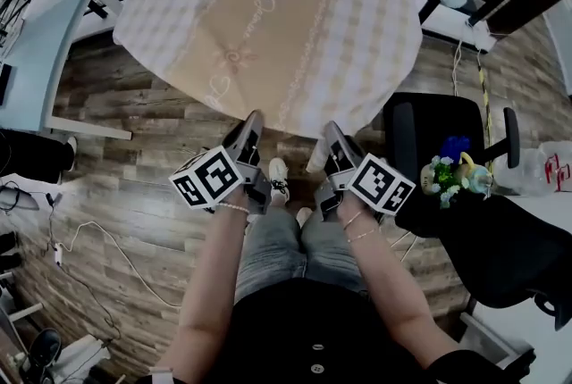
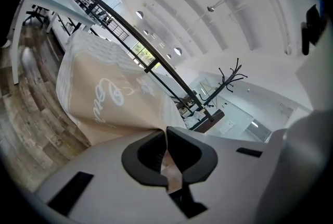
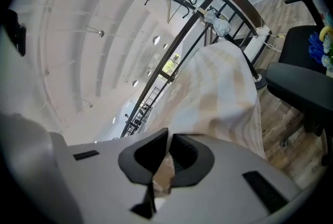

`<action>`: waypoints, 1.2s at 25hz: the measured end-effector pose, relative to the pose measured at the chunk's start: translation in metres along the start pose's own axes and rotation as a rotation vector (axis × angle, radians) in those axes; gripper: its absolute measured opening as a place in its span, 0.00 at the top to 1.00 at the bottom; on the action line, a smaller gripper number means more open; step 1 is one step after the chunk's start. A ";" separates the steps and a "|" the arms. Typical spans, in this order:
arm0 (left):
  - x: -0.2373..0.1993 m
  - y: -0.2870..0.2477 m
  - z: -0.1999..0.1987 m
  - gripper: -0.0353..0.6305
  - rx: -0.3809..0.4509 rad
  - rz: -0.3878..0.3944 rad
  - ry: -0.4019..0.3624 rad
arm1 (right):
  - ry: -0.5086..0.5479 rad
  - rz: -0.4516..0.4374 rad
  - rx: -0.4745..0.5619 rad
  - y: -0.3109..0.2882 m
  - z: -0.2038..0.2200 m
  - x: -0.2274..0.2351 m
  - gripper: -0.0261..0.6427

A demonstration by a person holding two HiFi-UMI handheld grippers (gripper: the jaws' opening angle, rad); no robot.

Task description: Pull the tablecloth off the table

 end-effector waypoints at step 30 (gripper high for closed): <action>0.040 0.132 0.050 0.92 -0.020 0.099 -0.026 | 0.004 -0.021 0.063 0.114 0.073 -0.036 0.92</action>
Point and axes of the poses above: the fingertips, and each gripper's own axes: y backward along the fingers, x to its right, z out of its underside, the point moved 7 cm from there along y, backward along the fingers, and after that the axes turned 4 degrees about -y, right-handed, at the moved point
